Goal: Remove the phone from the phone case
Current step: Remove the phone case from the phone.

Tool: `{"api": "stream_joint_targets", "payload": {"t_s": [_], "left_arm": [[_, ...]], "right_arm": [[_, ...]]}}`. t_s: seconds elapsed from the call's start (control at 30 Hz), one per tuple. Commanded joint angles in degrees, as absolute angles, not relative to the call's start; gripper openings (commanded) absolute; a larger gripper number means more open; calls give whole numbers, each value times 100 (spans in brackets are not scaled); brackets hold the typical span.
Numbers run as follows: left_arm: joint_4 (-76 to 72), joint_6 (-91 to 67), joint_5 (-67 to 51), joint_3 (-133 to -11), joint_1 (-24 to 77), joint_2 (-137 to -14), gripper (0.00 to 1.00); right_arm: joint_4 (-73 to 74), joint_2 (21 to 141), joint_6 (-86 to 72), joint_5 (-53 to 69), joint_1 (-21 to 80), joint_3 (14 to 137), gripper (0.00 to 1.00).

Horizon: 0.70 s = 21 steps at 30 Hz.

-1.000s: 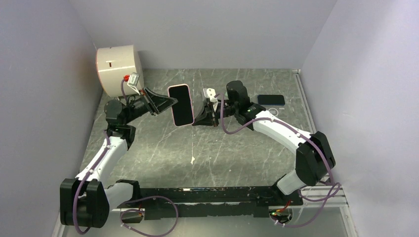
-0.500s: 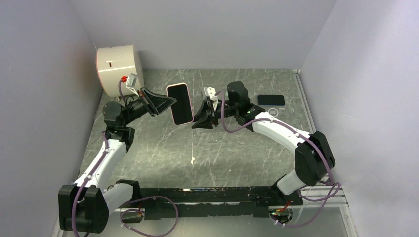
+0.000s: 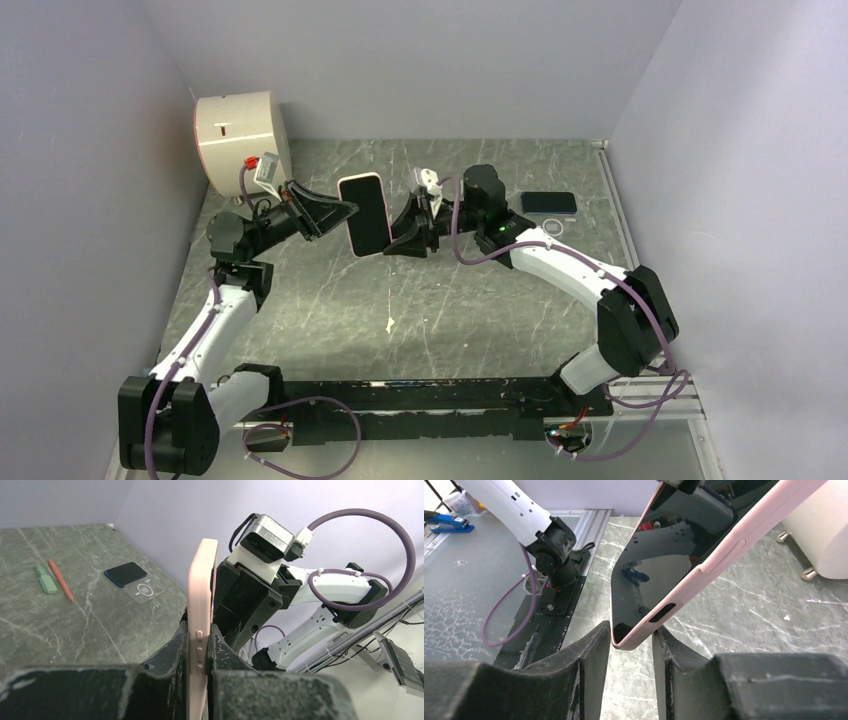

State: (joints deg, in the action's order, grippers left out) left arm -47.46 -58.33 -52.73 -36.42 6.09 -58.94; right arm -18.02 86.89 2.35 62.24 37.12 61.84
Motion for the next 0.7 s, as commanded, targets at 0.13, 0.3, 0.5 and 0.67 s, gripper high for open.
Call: {"api": "stream_joint_targets", "payload": {"t_s": [0.13, 0.3, 0.5, 0.67], "left_arm": [[-5218, -5967, -5299, -3709, 624, -5680, 2], [-4885, -5990, -5232, -3797, 624, -5693, 2], [-4244, -6029, -5078, -3978, 624, -5783, 3], [-4485, -6404, -5167, -4016, 624, -6007, 2]], "right_arm": [[-2048, 8552, 244, 6372, 3735, 6386, 35], [-1572, 8561, 728, 6637, 3735, 6460, 29], [-805, 8552, 1670, 6887, 3736, 6609, 23], [-43, 8514, 2980, 6845, 3775, 6770, 15]]}}
